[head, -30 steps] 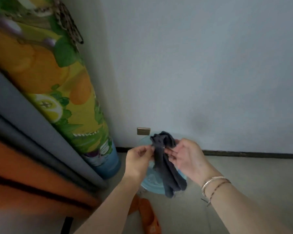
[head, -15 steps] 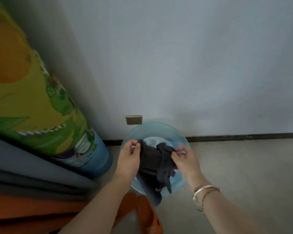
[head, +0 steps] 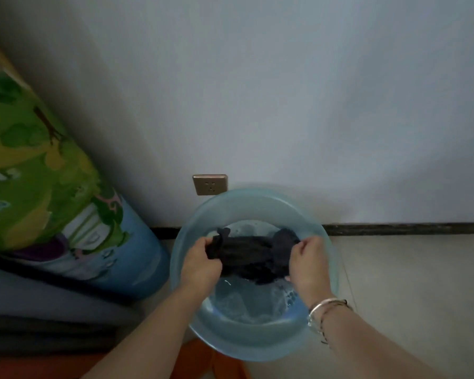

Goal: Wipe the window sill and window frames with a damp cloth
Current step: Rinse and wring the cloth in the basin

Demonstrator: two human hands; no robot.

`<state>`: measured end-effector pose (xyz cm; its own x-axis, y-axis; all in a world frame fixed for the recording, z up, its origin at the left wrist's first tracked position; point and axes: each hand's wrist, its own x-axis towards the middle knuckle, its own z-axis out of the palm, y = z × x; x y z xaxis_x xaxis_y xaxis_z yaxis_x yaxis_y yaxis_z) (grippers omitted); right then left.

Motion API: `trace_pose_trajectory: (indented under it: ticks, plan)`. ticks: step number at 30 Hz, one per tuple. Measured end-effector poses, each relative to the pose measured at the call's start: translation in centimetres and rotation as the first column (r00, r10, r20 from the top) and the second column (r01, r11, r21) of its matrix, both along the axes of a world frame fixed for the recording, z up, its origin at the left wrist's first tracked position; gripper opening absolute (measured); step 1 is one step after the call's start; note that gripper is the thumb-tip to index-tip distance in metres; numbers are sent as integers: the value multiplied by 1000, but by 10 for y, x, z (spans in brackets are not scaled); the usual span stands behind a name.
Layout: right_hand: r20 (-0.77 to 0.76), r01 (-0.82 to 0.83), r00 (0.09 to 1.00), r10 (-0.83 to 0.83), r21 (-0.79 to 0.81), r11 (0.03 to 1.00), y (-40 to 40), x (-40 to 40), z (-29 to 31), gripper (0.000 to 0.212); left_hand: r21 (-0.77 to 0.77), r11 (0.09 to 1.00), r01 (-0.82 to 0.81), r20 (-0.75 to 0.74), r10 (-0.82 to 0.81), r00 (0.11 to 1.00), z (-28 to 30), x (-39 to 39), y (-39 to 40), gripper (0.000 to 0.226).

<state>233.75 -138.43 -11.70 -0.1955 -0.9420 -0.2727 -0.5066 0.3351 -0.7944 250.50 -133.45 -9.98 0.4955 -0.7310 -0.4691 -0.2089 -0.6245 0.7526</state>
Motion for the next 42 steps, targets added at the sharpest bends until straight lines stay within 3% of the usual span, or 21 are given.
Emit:
trace_pose_trajectory:
  ticks: [3, 5, 8, 9, 10, 12, 14, 16, 19, 23, 27, 31, 34, 37, 39, 40, 42]
  plan:
    - [-81, -41, 996, 35, -76, 996, -5, 8, -30, 19, -2, 999, -49, -26, 49, 998, -42, 6, 0, 51]
    - [-209, -138, 968, 142, 34, 990, -2, 14, -47, 38, -7, 993, -119, -228, 114, 967, -62, 3, 0, 62]
    - [-414, -301, 821, 392, 268, 915, 6, 29, -70, 50, 35, 979, -201, -396, 198, 896, -82, -3, -1, 54]
    - [-404, -334, 798, 448, 322, 886, 7, 34, -76, 47, 66, 973, -220, -450, 225, 864, -88, -4, -3, 57]
    - [-309, -346, 836, 453, 344, 873, 8, 39, -82, 41, 112, 967, -231, -527, 255, 811, -90, -6, -5, 59]
    - [48, -341, 937, 345, 330, 880, 8, 51, -80, 24, 159, 959, -234, -664, 279, 693, -92, -10, -9, 55]
    - [276, -331, 924, 263, 236, 914, 16, 64, -68, 19, 175, 949, -264, -722, 306, 620, -88, -15, -12, 39]
    - [338, -314, 906, 255, 133, 940, 25, 72, -50, 26, 204, 933, -297, -785, 337, 520, -89, -17, -14, 35]
    - [191, -400, 900, 393, -1, 917, 36, 71, -37, 37, 212, 910, -356, -793, 373, 482, -90, -16, -18, 39]
    - [-51, -484, 873, 484, 12, 875, 24, 69, -49, 32, 268, 852, -450, -664, 502, 555, -94, -21, -32, 12]
    - [-157, -468, 868, 471, 53, 882, 11, 66, -72, 22, 285, 903, -321, -522, 427, 738, -105, -26, -34, 23]
    - [-512, -460, 755, 410, 32, 888, 6, 53, -88, 23, 186, 916, -356, -167, 386, 907, -109, -24, -27, 23]
    - [-673, -349, 688, 270, 19, 937, -2, 39, -90, 28, 95, 923, -374, -30, 378, 925, -98, -24, -18, 16]
    - [-754, -341, 596, 277, 75, 937, -4, 29, -91, 33, 69, 943, -325, 25, 324, 946, -97, -26, -12, 31]
    - [-707, -361, 610, 359, 155, 919, -3, 32, -93, 34, 99, 942, -320, -60, 327, 943, -103, -28, -13, 35]
    - [-608, -386, 678, 412, 181, 904, -1, 37, -94, 33, 107, 943, -315, -140, 328, 934, -105, -30, -15, 30]
    - [-188, -384, 890, 416, 185, 905, 3, 52, -91, 24, 160, 942, -295, -337, 333, 881, -112, -32, -18, 37]
